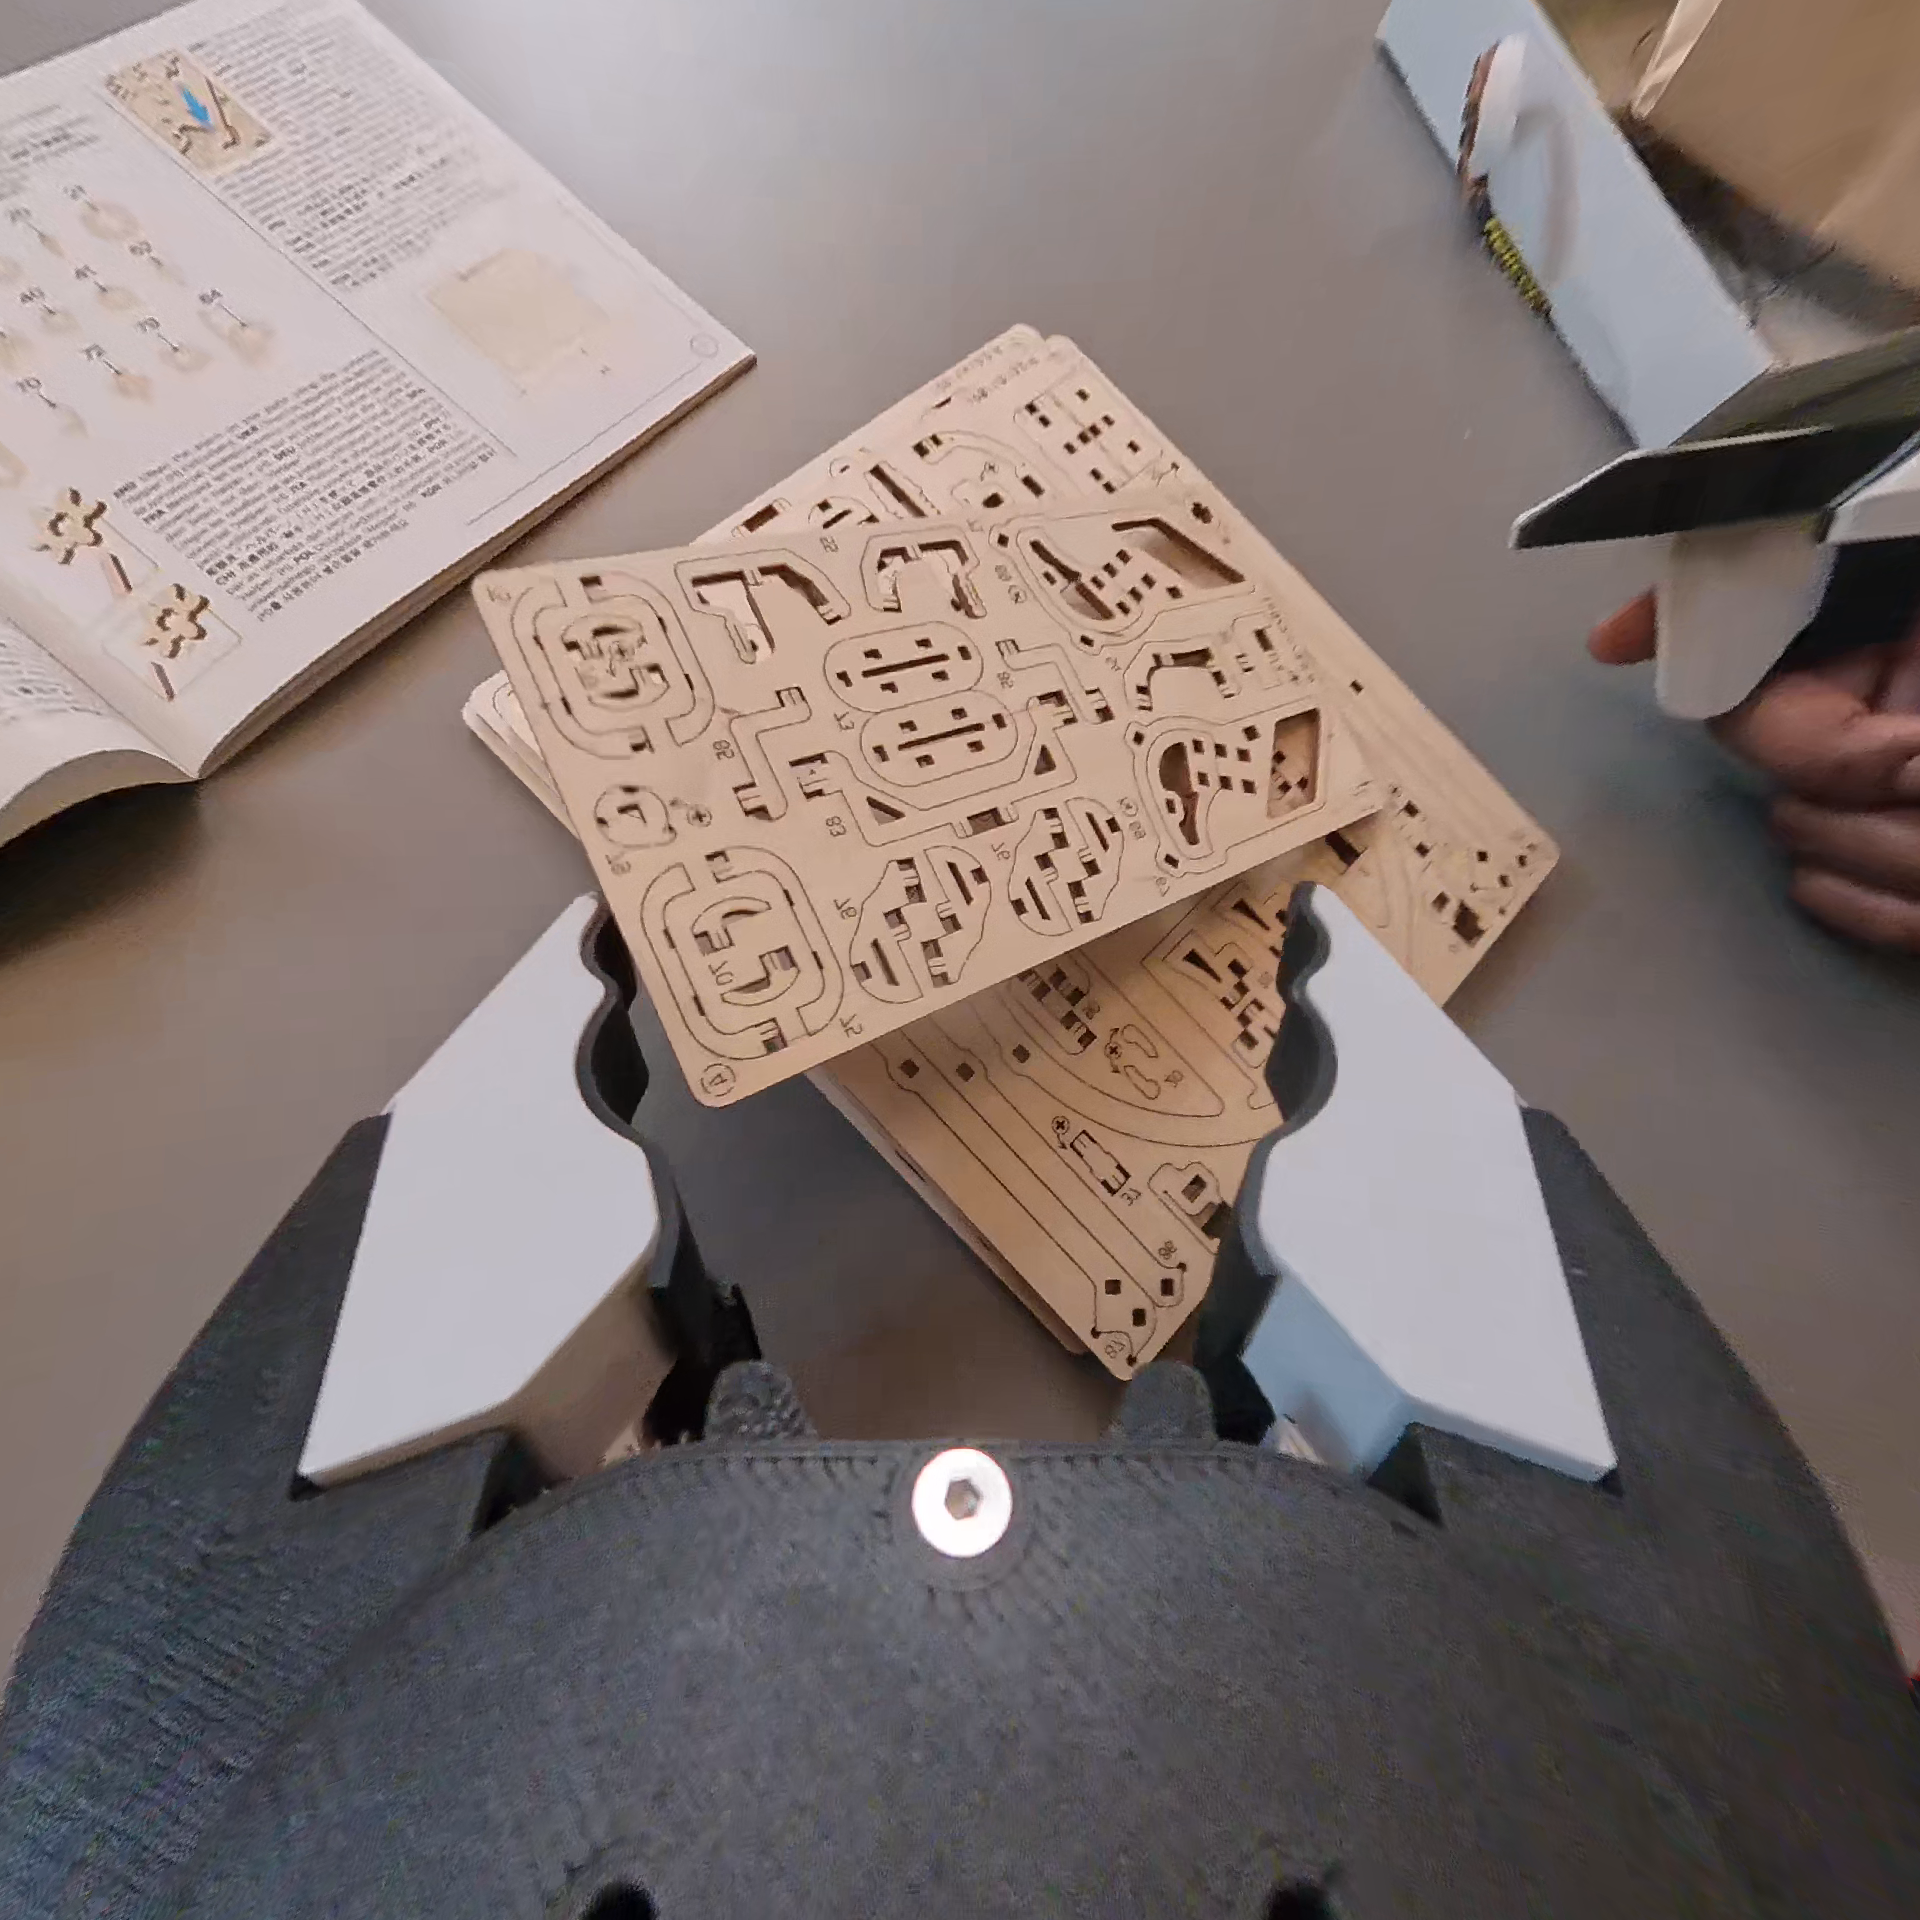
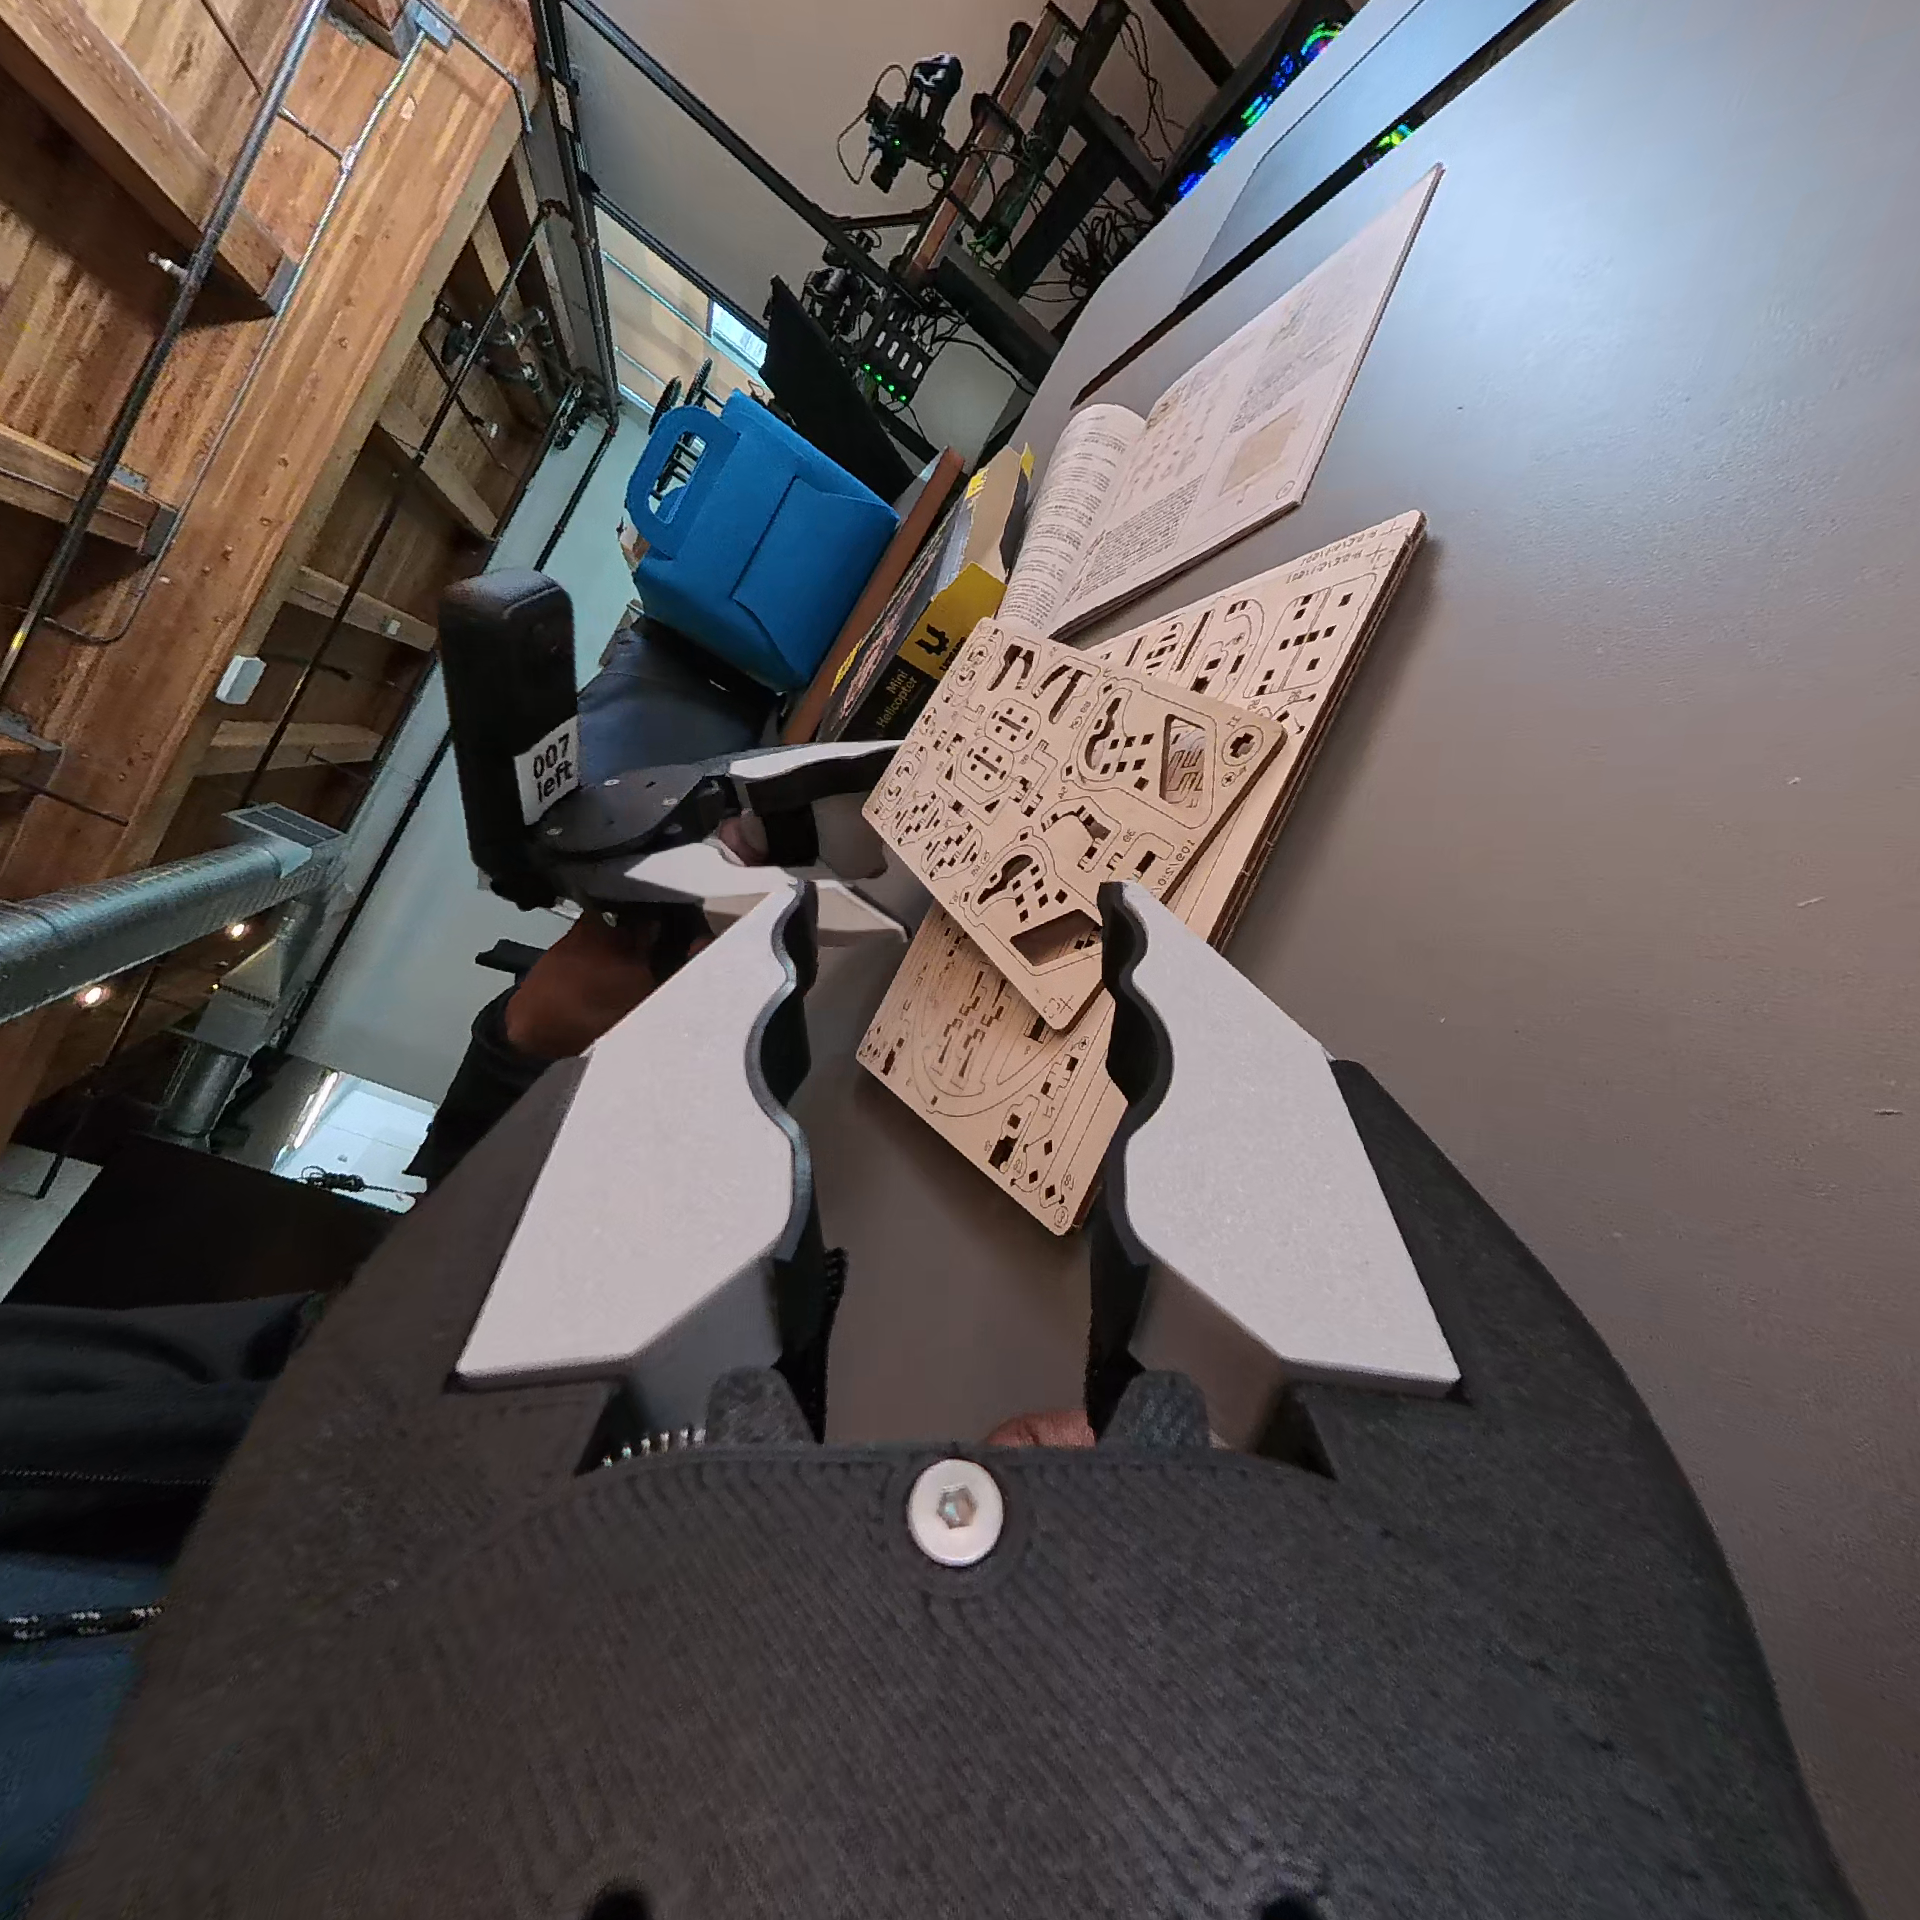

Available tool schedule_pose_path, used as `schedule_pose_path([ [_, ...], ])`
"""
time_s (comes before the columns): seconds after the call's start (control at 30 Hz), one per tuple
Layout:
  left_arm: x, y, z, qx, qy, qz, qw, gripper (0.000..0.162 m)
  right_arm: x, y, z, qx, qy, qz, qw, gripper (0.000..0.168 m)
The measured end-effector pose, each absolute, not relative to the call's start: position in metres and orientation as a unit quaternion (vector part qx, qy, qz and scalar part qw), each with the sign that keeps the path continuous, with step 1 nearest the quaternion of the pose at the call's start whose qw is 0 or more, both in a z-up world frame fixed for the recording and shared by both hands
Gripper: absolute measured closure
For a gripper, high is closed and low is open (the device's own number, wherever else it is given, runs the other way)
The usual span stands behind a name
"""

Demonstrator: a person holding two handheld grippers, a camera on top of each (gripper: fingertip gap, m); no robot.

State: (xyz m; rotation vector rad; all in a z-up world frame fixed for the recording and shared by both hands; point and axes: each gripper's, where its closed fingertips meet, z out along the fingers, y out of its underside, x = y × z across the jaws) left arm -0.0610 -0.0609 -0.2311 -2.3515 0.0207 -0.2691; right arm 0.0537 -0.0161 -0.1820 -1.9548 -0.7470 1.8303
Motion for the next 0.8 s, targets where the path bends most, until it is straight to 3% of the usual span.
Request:
schedule_pose_path([
  [0.03,-0.062,-0.061,-0.231,-0.921,0.013,-0.094,0.377,0.036,0.054,-0.016,-0.182,-0.692,-0.266,0.647,0.180,0.113],
  [0.27,-0.067,-0.059,-0.226,-0.920,0.039,-0.032,0.389,0.023,0.053,-0.018,-0.182,-0.692,-0.269,0.646,0.180,0.114],
  [0.57,-0.050,-0.059,-0.129,-0.722,-0.117,-0.270,0.626,0.034,0.053,-0.019,-0.183,-0.694,-0.278,0.637,0.187,0.114],
  [0.8,-0.035,-0.089,-0.100,-0.647,-0.135,-0.322,0.678,0.033,0.049,-0.021,-0.189,-0.707,-0.296,0.611,0.198,0.114],
])
